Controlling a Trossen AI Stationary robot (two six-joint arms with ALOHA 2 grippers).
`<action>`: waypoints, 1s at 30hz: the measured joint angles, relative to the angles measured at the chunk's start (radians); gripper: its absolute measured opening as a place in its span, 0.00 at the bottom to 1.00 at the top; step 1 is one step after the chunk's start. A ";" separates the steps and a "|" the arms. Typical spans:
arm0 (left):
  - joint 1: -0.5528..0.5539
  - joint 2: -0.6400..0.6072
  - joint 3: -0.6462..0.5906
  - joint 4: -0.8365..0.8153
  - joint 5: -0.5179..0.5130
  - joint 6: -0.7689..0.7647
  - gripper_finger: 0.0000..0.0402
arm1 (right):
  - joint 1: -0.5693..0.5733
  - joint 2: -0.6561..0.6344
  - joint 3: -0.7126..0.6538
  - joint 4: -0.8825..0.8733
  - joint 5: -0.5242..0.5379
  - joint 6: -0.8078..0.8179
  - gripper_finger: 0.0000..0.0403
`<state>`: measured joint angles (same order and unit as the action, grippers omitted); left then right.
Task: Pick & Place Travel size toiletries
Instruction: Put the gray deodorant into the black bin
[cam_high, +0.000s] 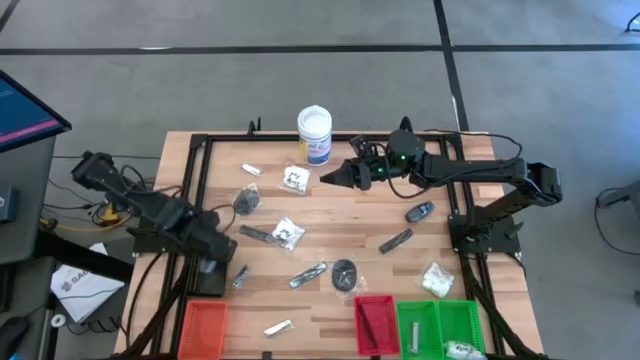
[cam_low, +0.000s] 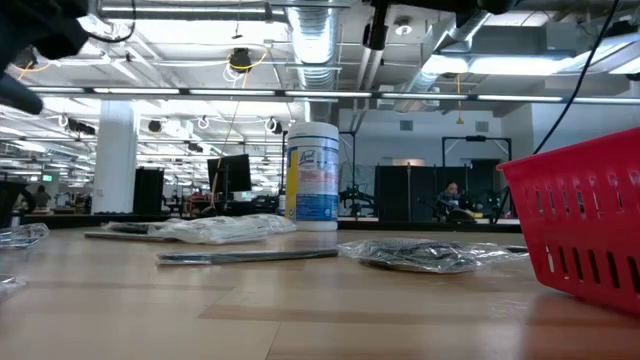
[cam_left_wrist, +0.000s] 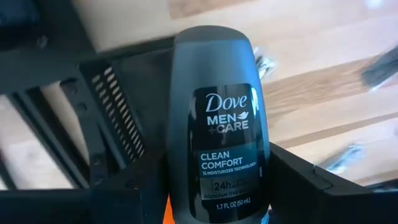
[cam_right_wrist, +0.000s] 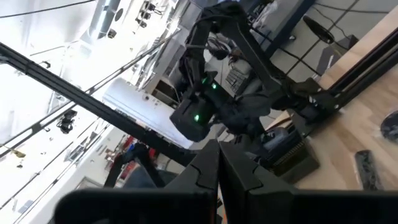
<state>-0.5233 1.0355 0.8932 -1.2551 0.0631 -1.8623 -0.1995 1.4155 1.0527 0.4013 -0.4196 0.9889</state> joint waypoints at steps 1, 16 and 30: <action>-0.025 0.015 0.000 0.000 0.000 -0.020 0.51 | 0.004 0.000 0.000 0.002 -0.001 0.004 0.00; -0.210 0.183 -0.023 0.015 -0.060 -0.010 0.51 | 0.025 0.000 0.000 0.016 0.000 -0.001 0.00; -0.228 0.183 -0.155 0.177 -0.029 -0.024 0.51 | 0.076 0.000 0.000 0.052 0.001 -0.001 0.00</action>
<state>-0.7513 1.2182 0.7379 -1.0777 0.0338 -1.8866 -0.1238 1.4155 1.0527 0.4530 -0.4183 0.9881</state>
